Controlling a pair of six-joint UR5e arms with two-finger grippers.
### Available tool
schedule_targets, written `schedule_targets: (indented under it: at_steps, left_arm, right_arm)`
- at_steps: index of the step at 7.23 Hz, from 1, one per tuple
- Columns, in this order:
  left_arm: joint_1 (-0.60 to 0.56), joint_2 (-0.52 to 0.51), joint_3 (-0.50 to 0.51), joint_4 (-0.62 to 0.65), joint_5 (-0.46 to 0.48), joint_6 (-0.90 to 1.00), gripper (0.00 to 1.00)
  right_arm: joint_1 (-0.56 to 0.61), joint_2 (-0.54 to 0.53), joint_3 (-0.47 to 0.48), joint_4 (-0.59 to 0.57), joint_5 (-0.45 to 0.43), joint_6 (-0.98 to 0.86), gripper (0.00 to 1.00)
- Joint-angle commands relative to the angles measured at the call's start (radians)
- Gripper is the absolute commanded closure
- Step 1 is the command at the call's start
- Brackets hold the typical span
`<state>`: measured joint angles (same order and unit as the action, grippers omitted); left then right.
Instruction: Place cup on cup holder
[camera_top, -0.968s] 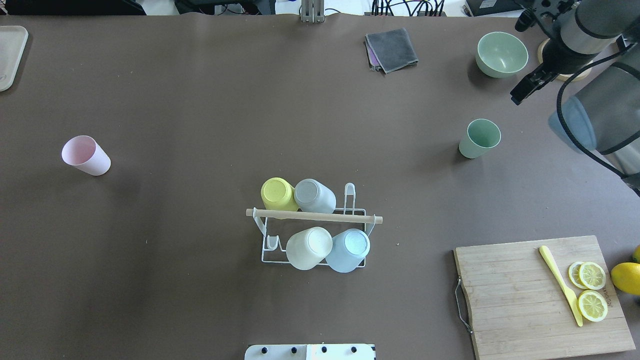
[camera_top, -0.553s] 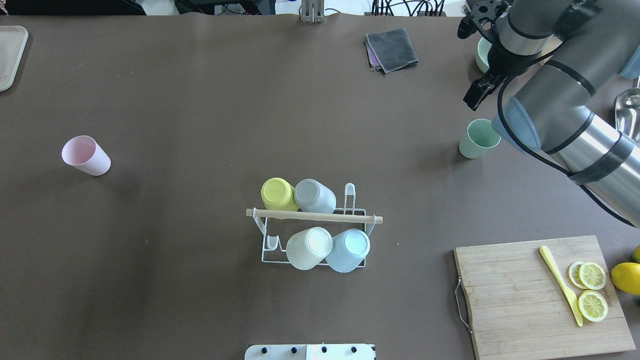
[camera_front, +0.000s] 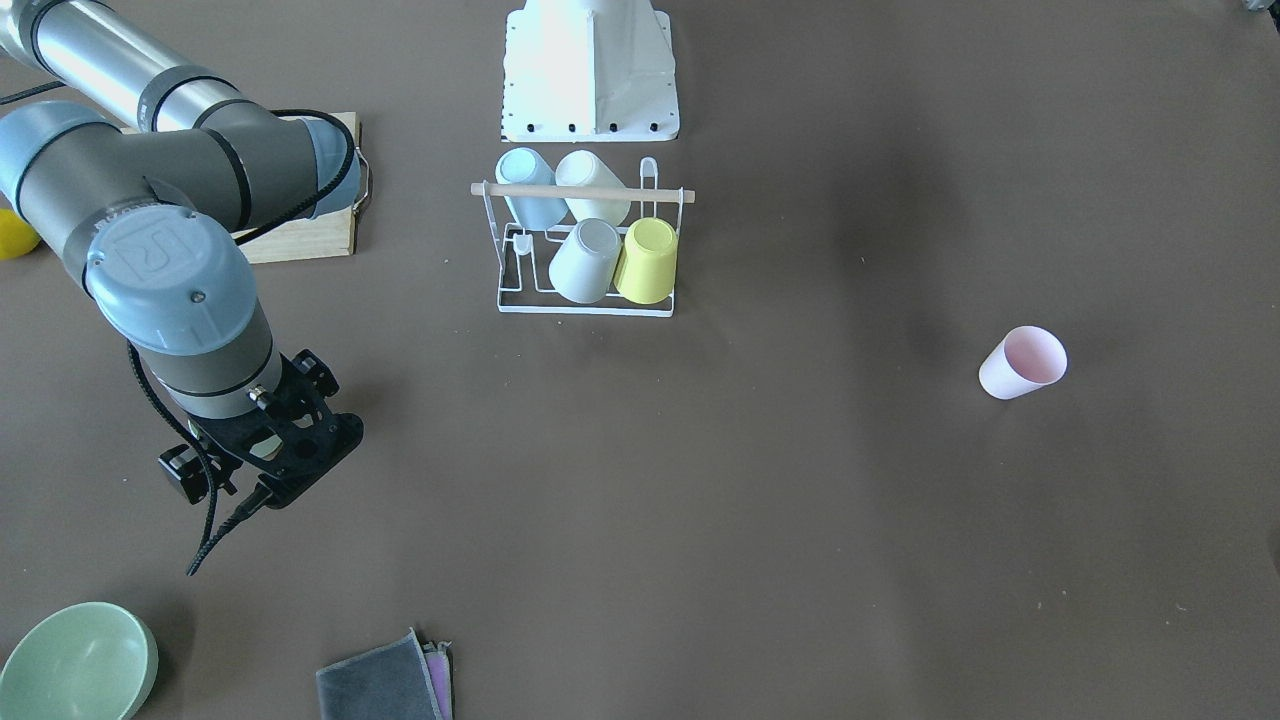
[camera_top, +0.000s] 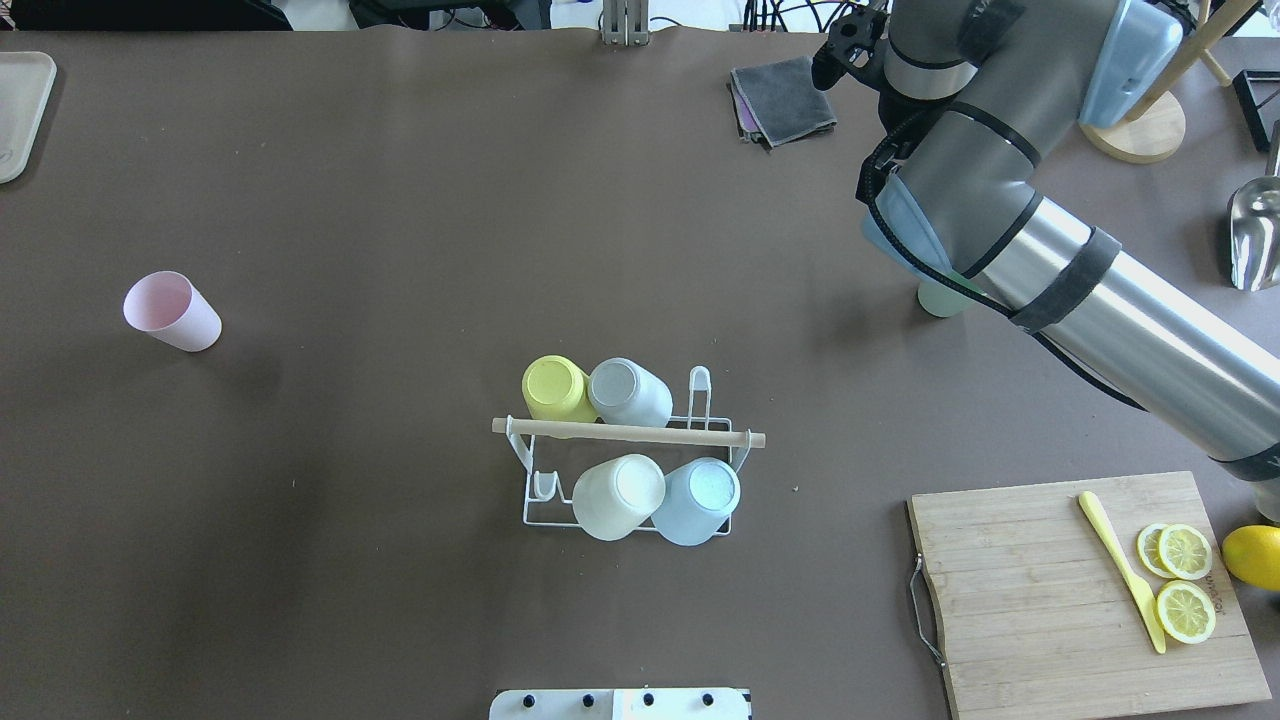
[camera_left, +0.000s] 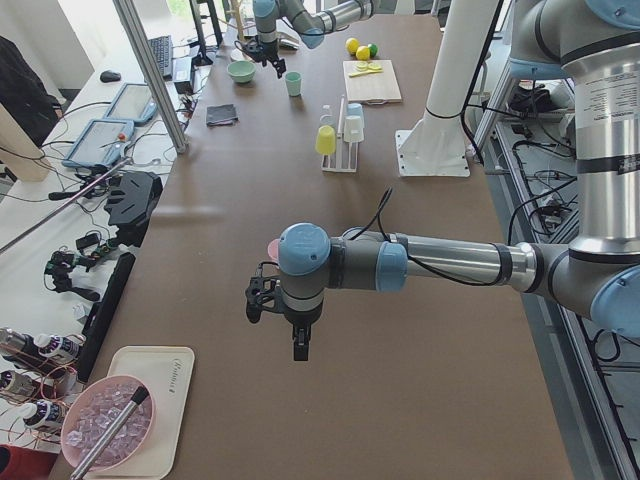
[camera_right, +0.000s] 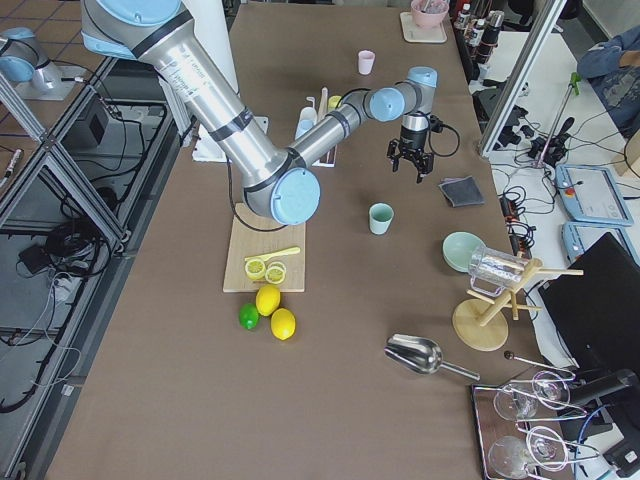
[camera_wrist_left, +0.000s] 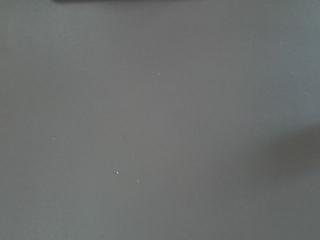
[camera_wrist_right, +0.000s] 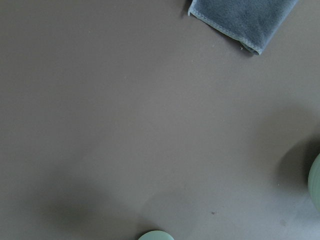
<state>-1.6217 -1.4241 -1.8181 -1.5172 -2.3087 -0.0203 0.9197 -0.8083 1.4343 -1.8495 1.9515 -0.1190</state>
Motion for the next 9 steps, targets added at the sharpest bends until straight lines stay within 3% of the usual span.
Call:
schedule_targets:
  at_steps: [1, 3, 6, 9]
  left_arm:
    - [0.026, -0.083, -0.007, 0.107, -0.001, -0.001, 0.01]
    - [0.104, -0.255, 0.002, 0.300, 0.006, -0.009, 0.01]
    - [0.176, -0.321, 0.014, 0.334, -0.003, -0.010, 0.01]
    - [0.203, -0.351, 0.087, 0.302, -0.008, -0.001, 0.01]
  right_arm:
    - [-0.062, 0.079, -0.069, -0.132, -0.099, -0.028, 0.00]
    - [-0.128, 0.089, -0.067, -0.235, -0.241, -0.184, 0.00]
    - [-0.170, 0.087, -0.087, -0.307, -0.385, -0.425, 0.00]
    - [-0.176, 0.113, -0.207, -0.307, -0.358, -0.543, 0.00]
